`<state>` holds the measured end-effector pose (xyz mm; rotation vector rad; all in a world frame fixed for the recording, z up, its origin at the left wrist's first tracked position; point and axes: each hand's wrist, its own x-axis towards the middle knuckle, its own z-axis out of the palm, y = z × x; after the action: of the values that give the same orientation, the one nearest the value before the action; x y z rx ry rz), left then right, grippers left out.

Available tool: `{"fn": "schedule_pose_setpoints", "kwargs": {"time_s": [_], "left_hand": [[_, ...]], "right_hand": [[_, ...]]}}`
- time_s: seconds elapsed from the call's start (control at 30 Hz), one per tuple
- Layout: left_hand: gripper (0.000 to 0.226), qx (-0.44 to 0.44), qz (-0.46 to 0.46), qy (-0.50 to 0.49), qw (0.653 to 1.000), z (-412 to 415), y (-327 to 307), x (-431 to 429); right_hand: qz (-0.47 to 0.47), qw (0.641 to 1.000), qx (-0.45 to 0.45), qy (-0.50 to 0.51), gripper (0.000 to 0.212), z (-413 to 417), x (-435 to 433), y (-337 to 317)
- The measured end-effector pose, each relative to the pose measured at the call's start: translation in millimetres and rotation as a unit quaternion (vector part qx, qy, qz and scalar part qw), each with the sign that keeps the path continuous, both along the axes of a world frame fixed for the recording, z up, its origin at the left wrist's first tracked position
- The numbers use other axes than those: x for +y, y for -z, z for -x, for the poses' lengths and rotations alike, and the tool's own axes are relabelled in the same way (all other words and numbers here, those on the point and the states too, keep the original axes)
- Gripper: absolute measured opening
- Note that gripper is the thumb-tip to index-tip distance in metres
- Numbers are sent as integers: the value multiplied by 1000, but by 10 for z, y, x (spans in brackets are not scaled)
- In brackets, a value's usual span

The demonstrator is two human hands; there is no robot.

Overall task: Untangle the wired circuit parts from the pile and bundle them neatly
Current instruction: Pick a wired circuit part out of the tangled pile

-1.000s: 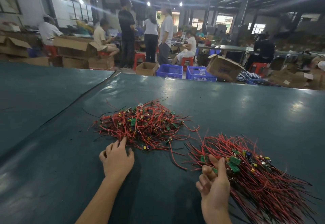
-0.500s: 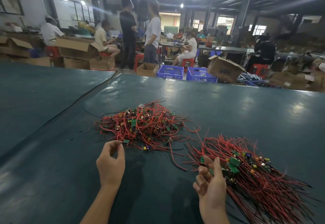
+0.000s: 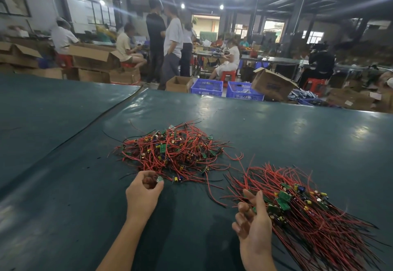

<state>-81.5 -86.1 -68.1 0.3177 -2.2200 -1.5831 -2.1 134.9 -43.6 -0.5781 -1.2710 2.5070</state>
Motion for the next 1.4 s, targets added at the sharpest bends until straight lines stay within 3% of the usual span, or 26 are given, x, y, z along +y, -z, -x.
{"fn": "schedule_pose_setpoints", "kwargs": {"time_s": [0.07, 0.13, 0.17, 0.23, 0.27, 0.3, 0.37, 0.43, 0.5, 0.57, 0.7, 0.87, 1.0, 1.13, 1.4], "left_hand": [[21, -8, -27, -7, 1000, -17, -7, -28], [18, -21, -193, 4, 981, -32, -26, -72], [18, -27, -337, 24, 941, -54, -74, -75], [21, -37, -568, 70, 819, -117, -167, -18], [22, -34, -606, 87, 790, -153, -182, 30], [24, -32, -614, 109, 781, -196, -214, 106], [32, -12, -551, 141, 822, -283, -255, 294], [41, 21, -392, 146, 908, -366, -255, 463], [46, 70, -219, 186, 955, -442, -220, 591], [47, 104, -124, 246, 956, -523, -187, 671], [71, 89, -35, 344, 934, -604, -129, 710], [94, 87, 14, 385, 919, -625, -164, 677], [94, 80, 22, 397, 914, -609, -151, 672], [83, 79, 15, 382, 921, -590, -115, 694], [25, 49, -32, 332, 941, -555, -111, 725]], "right_hand": [[5, 1000, 1, 0, 40, 6, 5, 2], [6, 1000, -1, -1, 40, 13, 1, -1], [6, 1000, -2, -2, 40, 20, -1, -3], [3, 1000, -2, -3, 40, 32, 3, 3], [0, 1000, -3, -3, 40, 33, 3, 8], [-2, 1000, -4, -4, 40, 35, -1, 10], [-4, 1000, -3, -4, 40, 41, 4, 21], [-8, 1000, -2, 0, 40, 44, 15, 32], [-26, 1000, -3, 2, 39, 53, 11, 50], [-59, 998, -10, -9, 36, 56, -9, 66], [-166, 984, -20, -60, 27, 41, -71, 104], [-248, 966, 2, -68, 5, 31, -157, 122], [-289, 954, 12, -77, 13, 6, -176, 131], [-337, 939, 25, -71, 5, 3, -190, 153], [-341, 937, 24, -70, 9, 13, -156, 178]]}}
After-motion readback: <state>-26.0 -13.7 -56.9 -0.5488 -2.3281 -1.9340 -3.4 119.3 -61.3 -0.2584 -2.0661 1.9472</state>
